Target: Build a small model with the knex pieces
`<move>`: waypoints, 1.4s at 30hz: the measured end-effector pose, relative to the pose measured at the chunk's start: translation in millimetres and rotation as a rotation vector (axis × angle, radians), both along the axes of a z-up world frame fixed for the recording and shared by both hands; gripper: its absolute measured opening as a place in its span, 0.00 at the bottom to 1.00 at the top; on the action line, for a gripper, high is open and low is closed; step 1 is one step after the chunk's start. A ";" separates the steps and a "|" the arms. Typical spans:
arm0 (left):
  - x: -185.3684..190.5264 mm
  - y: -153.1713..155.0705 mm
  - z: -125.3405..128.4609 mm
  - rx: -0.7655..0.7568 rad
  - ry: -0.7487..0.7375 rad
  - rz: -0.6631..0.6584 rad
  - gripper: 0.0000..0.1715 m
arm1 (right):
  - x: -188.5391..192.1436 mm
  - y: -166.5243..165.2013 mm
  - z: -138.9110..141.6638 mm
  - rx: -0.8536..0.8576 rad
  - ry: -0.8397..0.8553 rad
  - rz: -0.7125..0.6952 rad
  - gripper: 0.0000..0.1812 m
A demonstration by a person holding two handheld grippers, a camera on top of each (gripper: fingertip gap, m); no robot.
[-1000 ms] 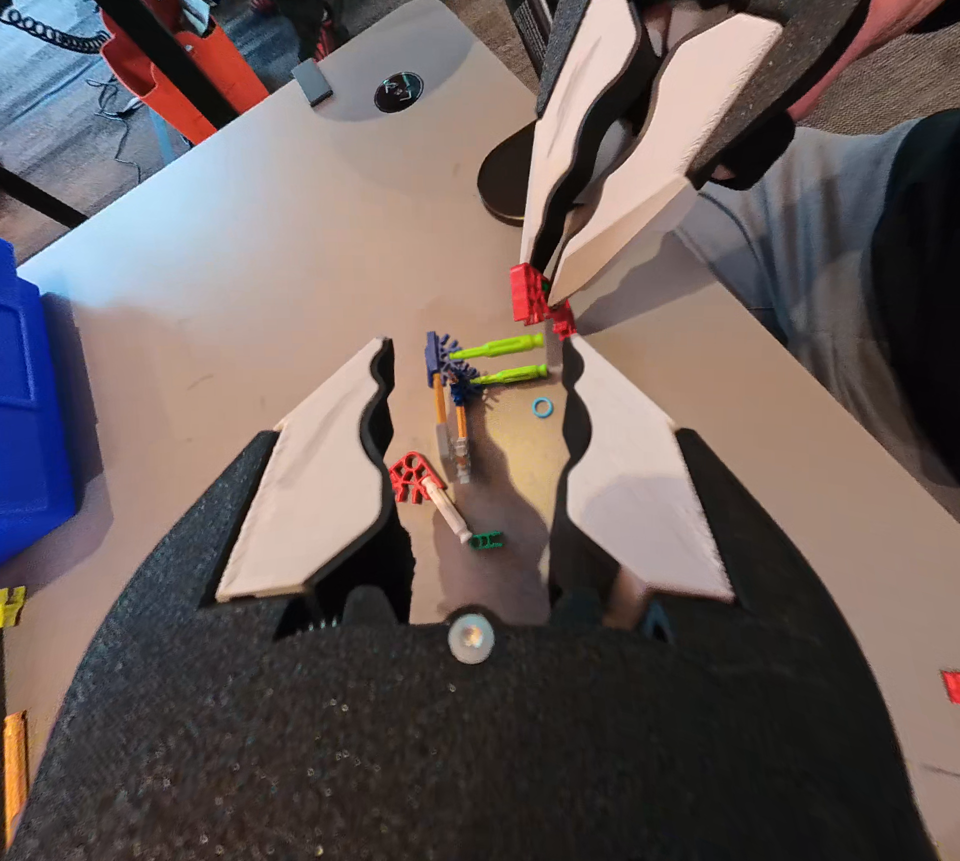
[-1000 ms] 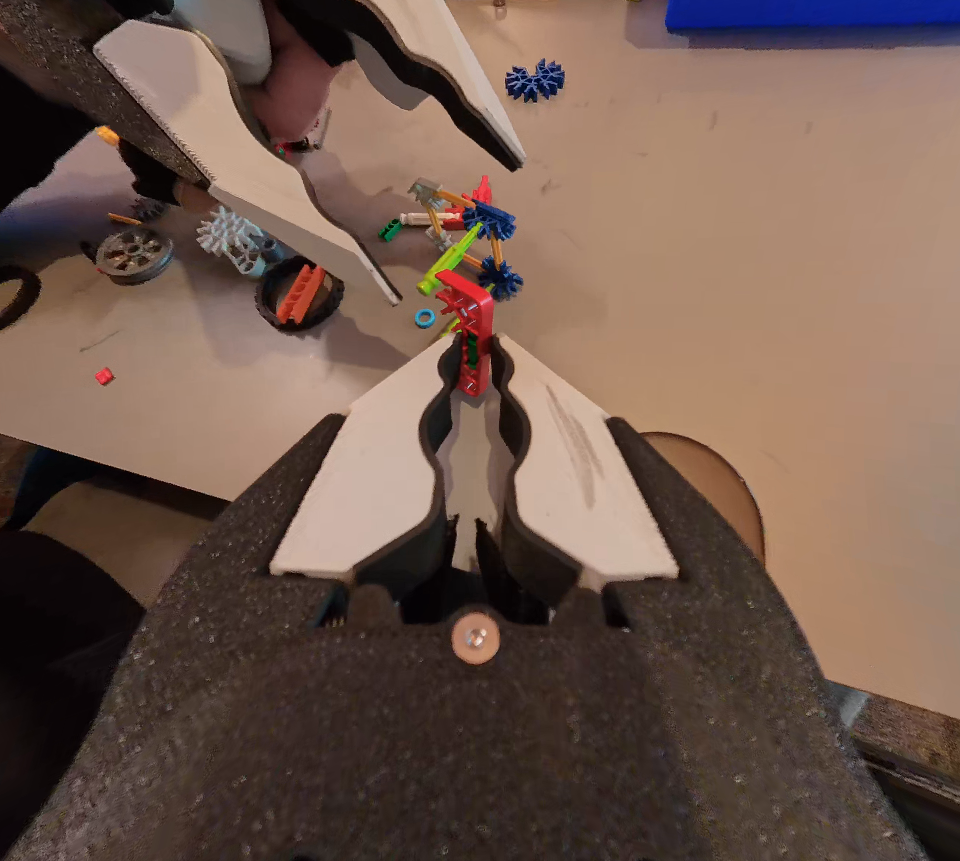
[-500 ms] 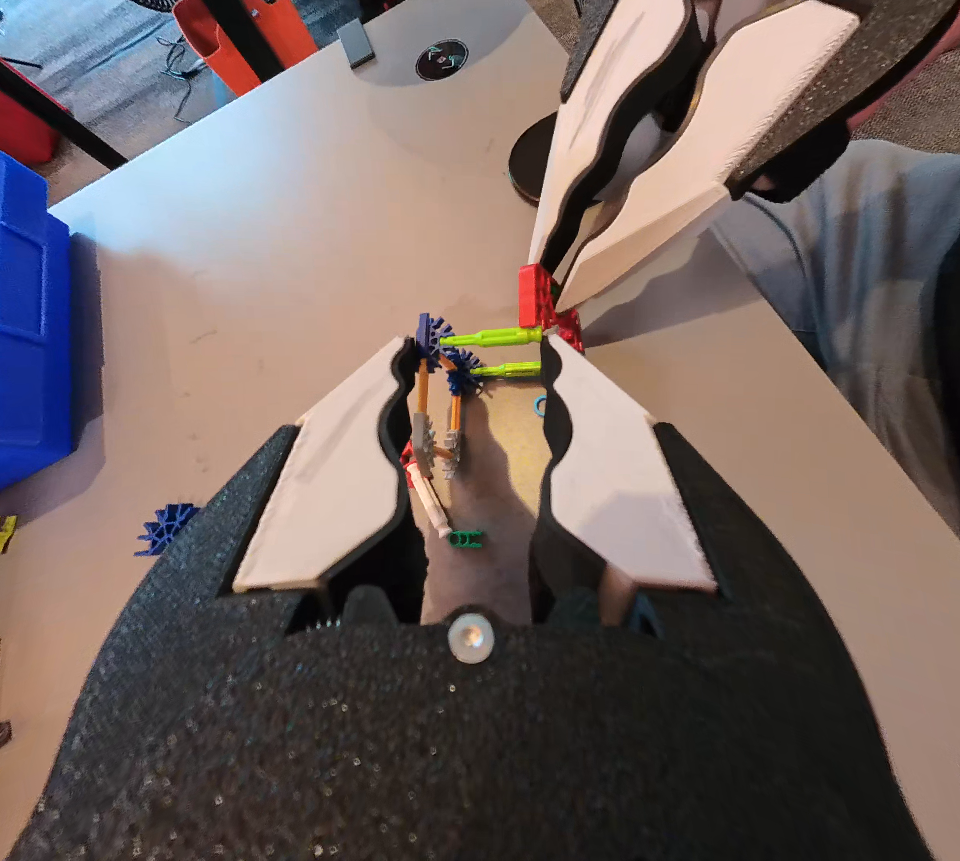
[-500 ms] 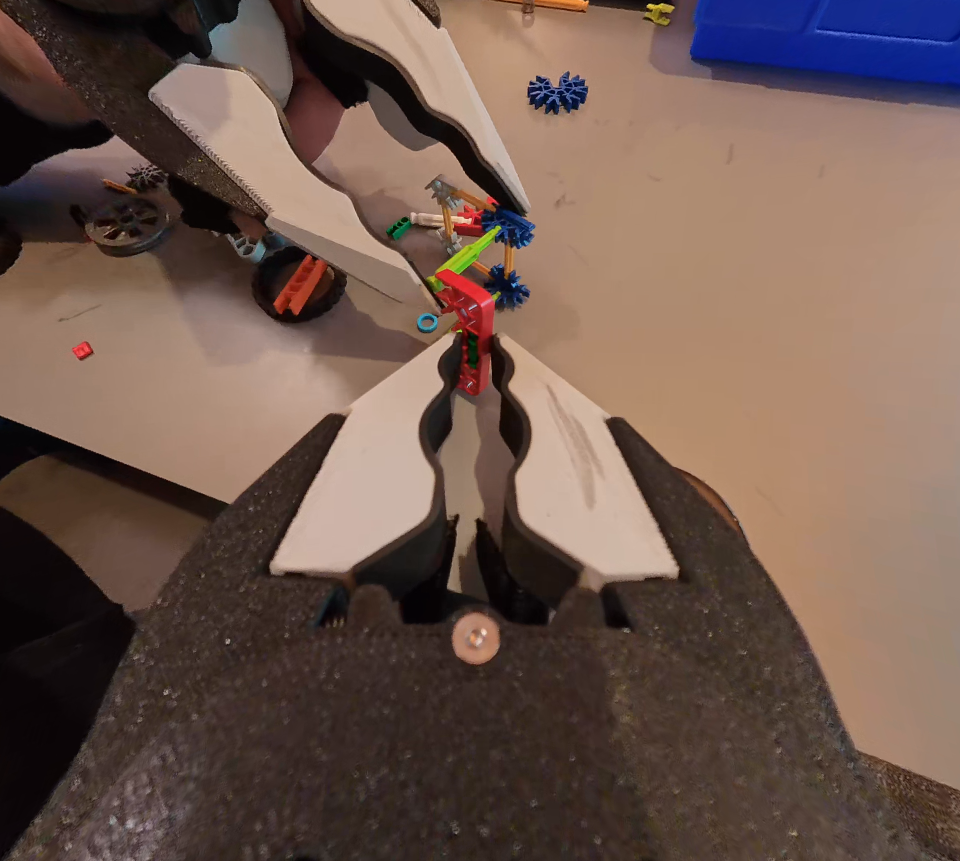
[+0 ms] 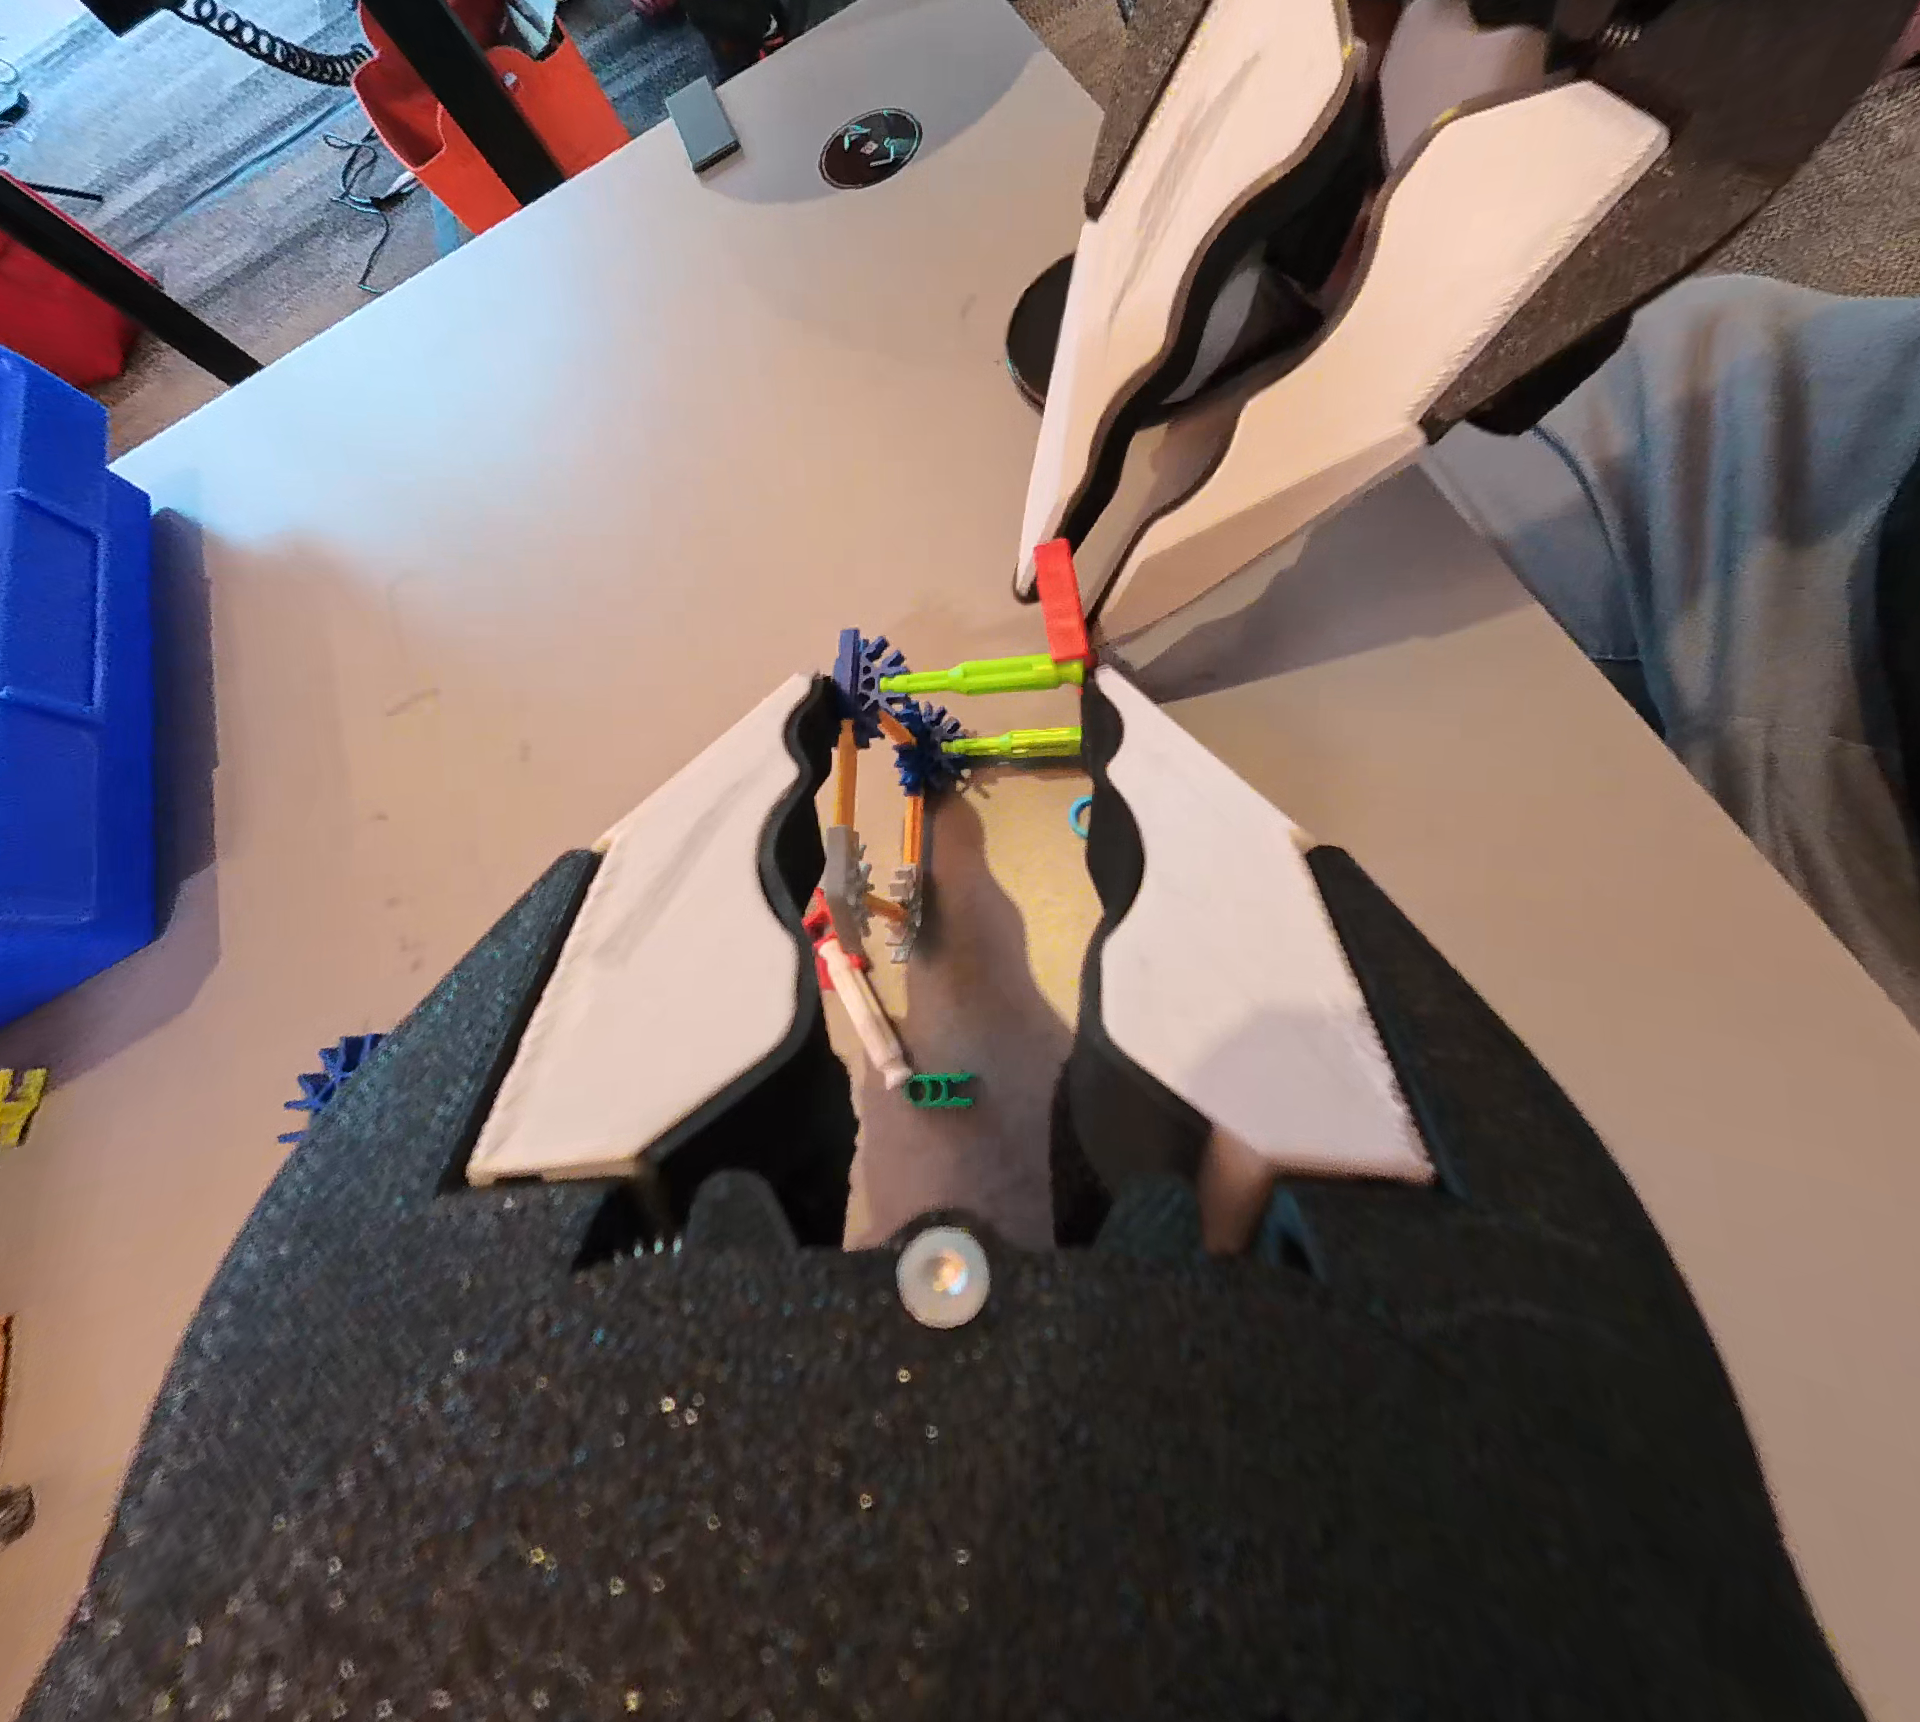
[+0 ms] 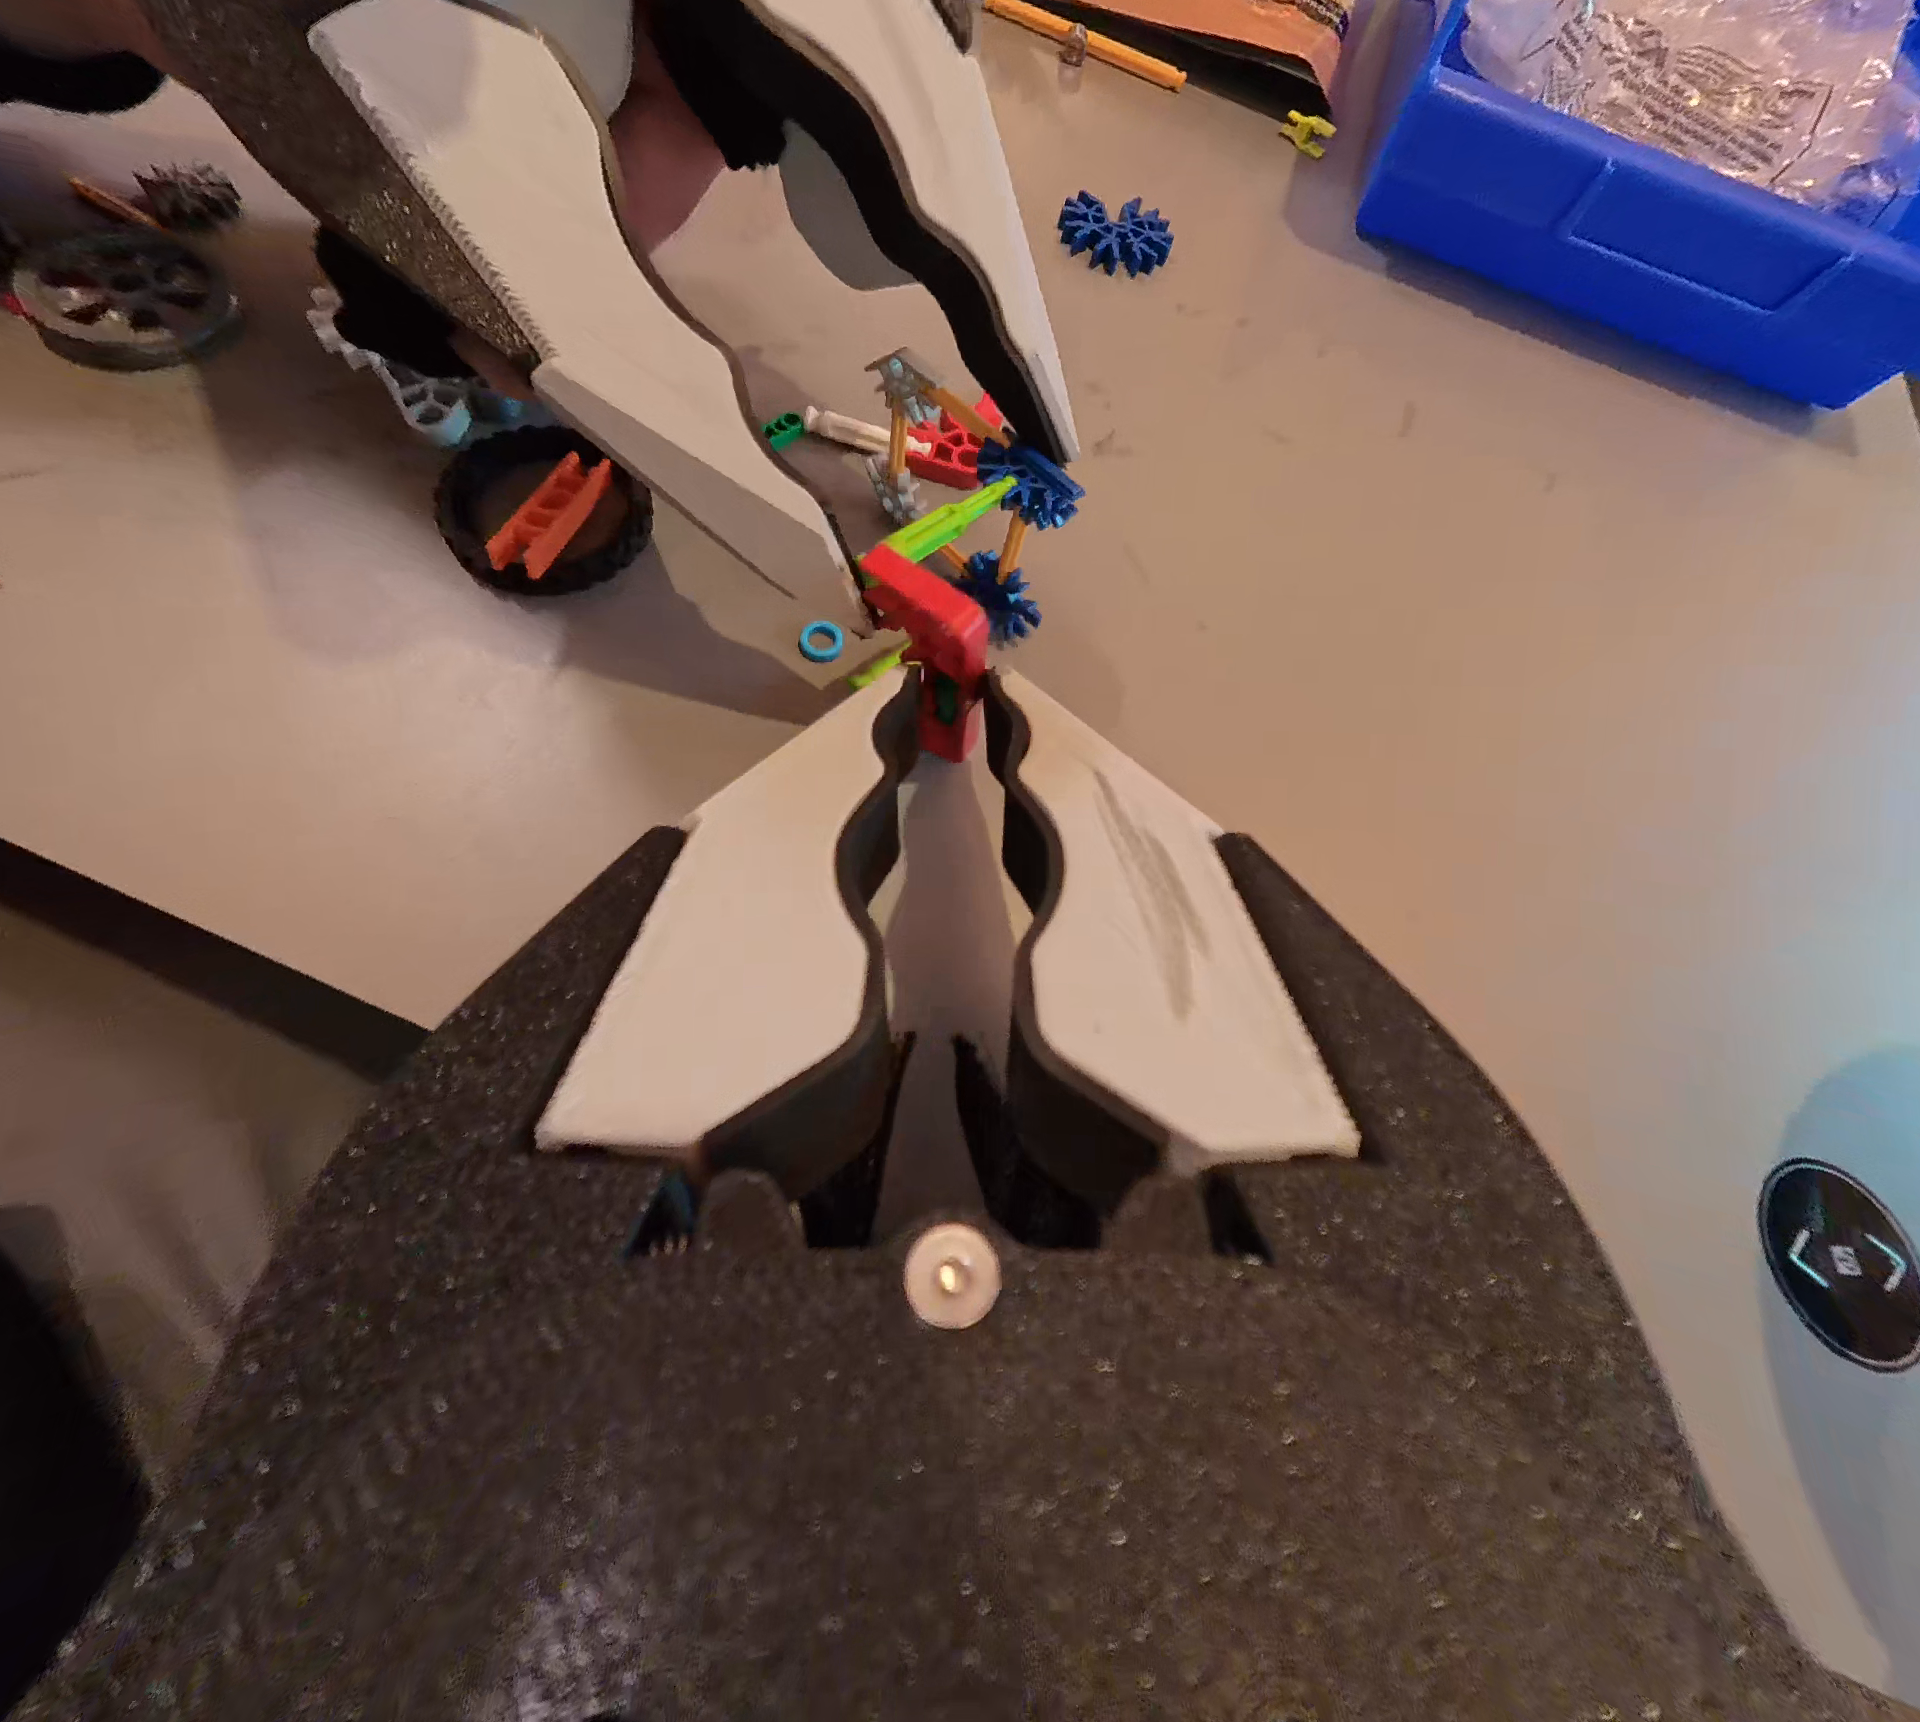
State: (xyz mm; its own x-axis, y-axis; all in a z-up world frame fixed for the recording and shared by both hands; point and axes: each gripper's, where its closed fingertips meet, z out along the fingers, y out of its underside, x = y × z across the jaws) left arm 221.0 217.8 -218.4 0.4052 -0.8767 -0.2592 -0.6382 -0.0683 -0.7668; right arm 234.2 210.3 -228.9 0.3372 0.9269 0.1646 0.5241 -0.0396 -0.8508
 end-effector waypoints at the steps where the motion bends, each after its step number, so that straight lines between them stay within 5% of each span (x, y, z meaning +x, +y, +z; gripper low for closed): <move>1: 0.1 0.0 0.7 0.001 -0.004 -0.002 0.26 | -0.4 -0.1 1.5 -0.010 0.015 0.003 0.06; 11: 1.2 -0.6 -0.2 0.019 0.011 -0.016 0.26 | 0.1 -2.6 -0.1 -0.020 0.009 0.069 0.06; 16: 1.5 -0.1 -0.6 0.024 0.016 -0.018 0.26 | 1.7 -4.9 -0.5 -0.046 0.011 0.073 0.15; 28: 2.7 -0.8 -0.7 0.033 0.019 -0.030 0.26 | -5.2 -4.4 13.7 -0.083 0.086 0.159 0.03; 42: 5.6 -5.5 0.4 0.046 -0.003 -0.094 0.26 | -2.6 -13.5 15.3 -0.153 0.080 0.297 0.03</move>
State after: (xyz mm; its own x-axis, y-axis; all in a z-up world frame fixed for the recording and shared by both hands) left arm 226.6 212.2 -218.1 0.3230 -0.8979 -0.2991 -0.6376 0.0271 -0.7699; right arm 231.7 196.8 -213.6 0.0549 0.9985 0.0001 0.4635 -0.0254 -0.8857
